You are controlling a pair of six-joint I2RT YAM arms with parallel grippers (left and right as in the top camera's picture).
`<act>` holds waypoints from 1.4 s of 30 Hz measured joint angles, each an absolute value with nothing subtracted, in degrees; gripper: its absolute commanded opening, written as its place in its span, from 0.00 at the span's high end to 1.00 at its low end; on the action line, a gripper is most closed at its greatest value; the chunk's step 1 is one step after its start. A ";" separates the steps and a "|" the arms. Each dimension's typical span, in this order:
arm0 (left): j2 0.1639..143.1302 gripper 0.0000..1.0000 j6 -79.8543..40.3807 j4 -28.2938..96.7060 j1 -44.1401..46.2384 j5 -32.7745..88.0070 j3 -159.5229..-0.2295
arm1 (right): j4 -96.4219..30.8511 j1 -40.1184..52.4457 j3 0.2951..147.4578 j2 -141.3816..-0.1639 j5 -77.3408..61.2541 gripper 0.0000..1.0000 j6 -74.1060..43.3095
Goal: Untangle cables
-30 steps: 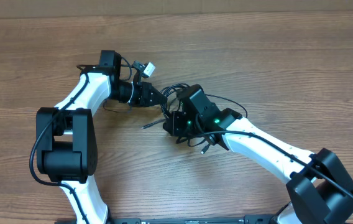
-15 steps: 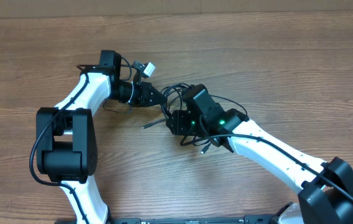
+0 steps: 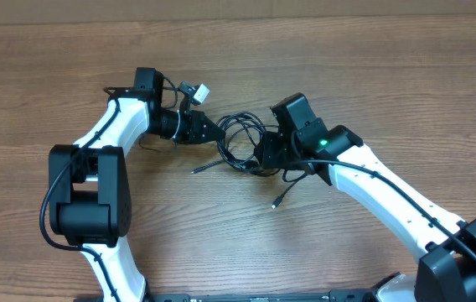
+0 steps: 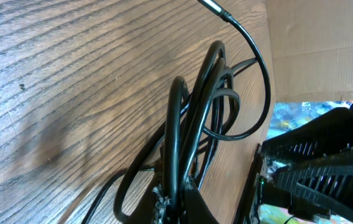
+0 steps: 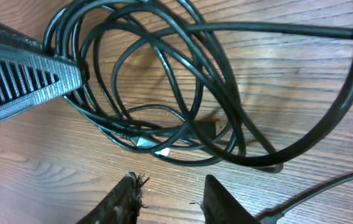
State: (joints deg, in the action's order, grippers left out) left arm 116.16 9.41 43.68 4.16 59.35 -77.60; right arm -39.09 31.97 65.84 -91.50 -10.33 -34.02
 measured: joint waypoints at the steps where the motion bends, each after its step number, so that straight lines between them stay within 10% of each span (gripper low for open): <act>1: 116.16 0.96 9.41 43.68 4.16 59.35 -77.60 | -39.31 31.97 65.84 -91.50 -10.33 0.74 -34.02; 42: 116.16 0.96 21.15 46.30 4.16 61.41 -77.60 | -26.20 13.76 66.02 -99.96 -17.63 0.79 -41.67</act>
State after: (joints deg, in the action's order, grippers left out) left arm 116.16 21.15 46.30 4.16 61.41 -77.60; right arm -26.20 13.76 66.02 -99.96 -17.63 -41.67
